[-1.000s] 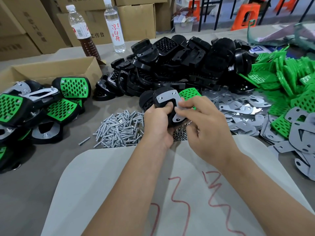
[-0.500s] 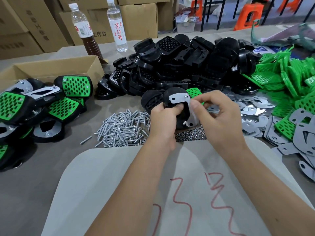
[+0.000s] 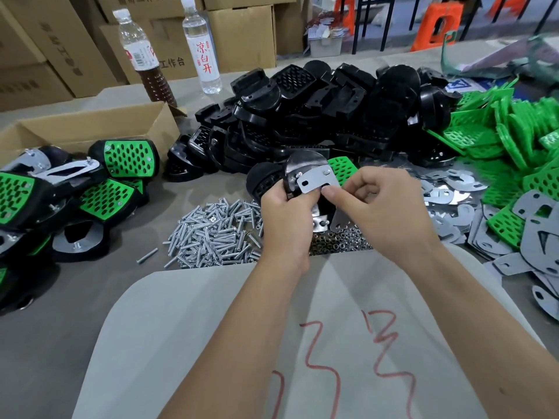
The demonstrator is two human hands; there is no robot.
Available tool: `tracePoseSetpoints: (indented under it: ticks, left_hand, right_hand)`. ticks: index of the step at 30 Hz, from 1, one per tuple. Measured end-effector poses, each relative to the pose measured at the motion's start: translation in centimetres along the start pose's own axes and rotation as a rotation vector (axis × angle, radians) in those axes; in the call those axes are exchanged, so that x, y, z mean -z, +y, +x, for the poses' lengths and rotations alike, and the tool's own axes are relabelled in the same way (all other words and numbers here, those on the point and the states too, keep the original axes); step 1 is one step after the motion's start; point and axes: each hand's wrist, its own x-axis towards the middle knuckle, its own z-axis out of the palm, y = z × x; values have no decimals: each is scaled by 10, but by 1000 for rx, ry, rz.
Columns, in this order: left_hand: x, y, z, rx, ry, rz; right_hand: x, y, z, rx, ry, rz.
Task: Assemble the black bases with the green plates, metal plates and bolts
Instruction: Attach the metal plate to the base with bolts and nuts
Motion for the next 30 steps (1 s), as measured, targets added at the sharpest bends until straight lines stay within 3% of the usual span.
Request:
tracePoseSetpoints:
  ticks: [4, 8, 18, 24, 30]
  left_hand:
    - [1, 2, -1, -14, -29, 27]
    - [2, 4, -1, 2, -67, 20]
    - [4, 6, -1, 32, -80, 18]
    - [2, -1, 1, -37, -35, 55]
    - [2, -2, 0, -79, 1, 73]
  right_hand:
    - [5, 0, 1, -67, -122, 130]
    - [17, 0, 6, -191, -309, 515]
    - [19, 10, 14, -311, -454, 684]
    - [10, 6, 8, -331, -361, 649]
    - [-7, 2, 1, -219, -116, 424]
